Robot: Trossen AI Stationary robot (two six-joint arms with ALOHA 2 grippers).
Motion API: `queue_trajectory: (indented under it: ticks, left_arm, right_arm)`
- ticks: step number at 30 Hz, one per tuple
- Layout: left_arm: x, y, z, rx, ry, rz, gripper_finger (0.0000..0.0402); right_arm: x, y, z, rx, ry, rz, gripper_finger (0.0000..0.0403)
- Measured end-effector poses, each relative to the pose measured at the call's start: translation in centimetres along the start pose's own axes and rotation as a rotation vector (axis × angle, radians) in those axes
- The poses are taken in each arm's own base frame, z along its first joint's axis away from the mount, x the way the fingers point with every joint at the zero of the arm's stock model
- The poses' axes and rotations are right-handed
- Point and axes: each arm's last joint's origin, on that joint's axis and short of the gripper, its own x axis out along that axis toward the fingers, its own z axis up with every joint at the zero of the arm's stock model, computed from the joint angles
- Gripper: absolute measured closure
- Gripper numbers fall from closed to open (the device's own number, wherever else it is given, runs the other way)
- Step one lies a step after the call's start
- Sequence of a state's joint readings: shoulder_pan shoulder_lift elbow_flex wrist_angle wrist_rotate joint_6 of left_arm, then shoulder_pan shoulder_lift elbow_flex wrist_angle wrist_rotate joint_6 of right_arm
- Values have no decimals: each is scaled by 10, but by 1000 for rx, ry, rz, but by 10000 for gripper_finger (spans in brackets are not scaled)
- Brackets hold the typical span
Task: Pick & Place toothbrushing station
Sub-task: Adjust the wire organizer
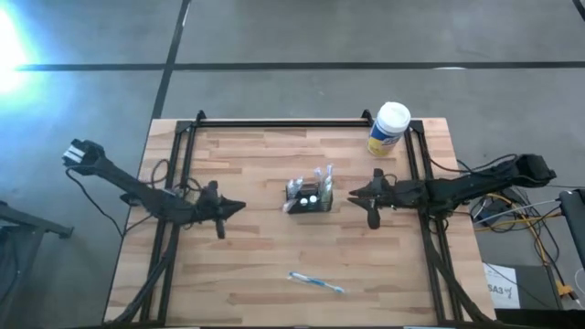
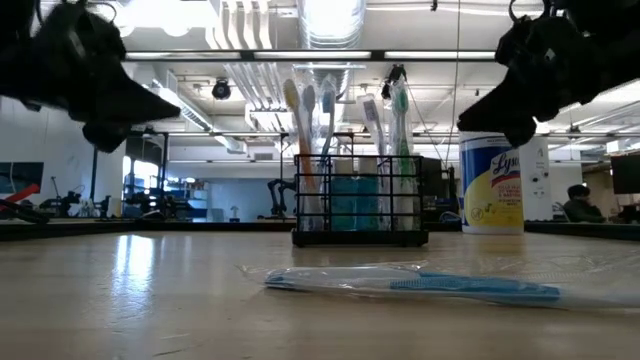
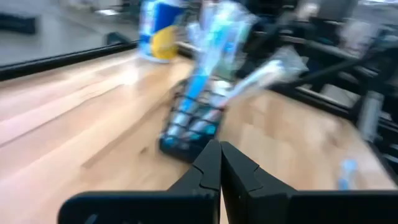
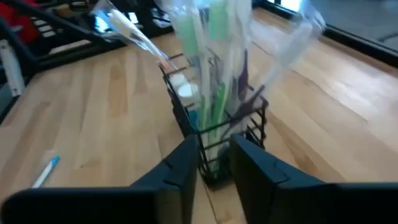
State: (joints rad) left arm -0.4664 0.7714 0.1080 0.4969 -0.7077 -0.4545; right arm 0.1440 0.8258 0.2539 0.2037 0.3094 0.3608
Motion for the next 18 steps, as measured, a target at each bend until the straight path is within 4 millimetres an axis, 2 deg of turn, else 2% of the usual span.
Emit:
queue_trajectory:
  ticks: [7, 12, 18]
  left_arm:
    - [26, -17, -8, 0, 67, 112, 400]
    - [53, -27, -8, -15, 73, 212, 401]
    - [87, -22, -11, -104, 92, 313, 400]
  right_arm:
    - [6, 6, -13, 45, 47, -88, 389]
    - [16, 5, -23, 51, 91, -136, 392]
    - [30, 8, -28, 59, 71, -142, 392]
